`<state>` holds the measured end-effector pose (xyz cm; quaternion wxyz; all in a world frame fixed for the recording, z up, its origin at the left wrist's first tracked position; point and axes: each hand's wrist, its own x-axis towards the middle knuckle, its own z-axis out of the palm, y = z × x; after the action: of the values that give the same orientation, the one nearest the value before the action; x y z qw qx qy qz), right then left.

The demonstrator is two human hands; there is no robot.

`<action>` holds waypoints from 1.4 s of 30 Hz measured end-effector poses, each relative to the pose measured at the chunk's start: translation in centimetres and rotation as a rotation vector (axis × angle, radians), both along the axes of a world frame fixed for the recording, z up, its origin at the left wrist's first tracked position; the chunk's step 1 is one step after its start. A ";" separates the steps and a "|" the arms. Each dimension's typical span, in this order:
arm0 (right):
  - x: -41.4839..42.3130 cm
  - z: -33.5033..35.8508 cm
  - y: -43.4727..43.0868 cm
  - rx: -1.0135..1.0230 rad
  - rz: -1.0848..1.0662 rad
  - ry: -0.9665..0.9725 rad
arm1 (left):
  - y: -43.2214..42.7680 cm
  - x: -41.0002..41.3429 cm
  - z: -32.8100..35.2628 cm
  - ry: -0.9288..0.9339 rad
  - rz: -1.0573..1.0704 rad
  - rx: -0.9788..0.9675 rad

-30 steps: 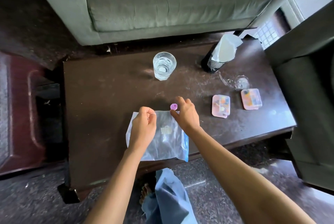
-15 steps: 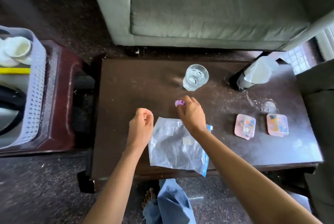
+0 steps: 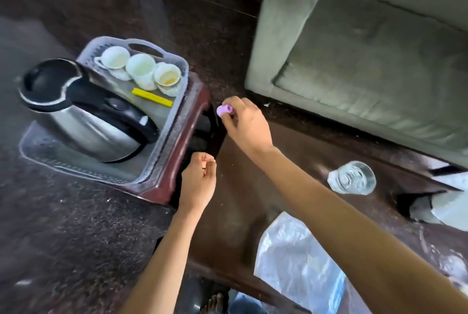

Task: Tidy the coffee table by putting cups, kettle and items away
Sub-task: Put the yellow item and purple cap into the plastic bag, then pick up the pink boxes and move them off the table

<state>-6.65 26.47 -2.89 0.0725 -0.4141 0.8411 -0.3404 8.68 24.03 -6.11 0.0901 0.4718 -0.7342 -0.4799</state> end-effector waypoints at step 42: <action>0.3 2.8 -4.5 0.158 0.070 0.119 | -0.3 -1.5 1.3 0.066 -0.040 0.034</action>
<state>-6.38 21.97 -0.11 0.0664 -0.4557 0.8532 -0.2450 7.17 23.77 -4.79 0.0966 0.4426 -0.7317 -0.5093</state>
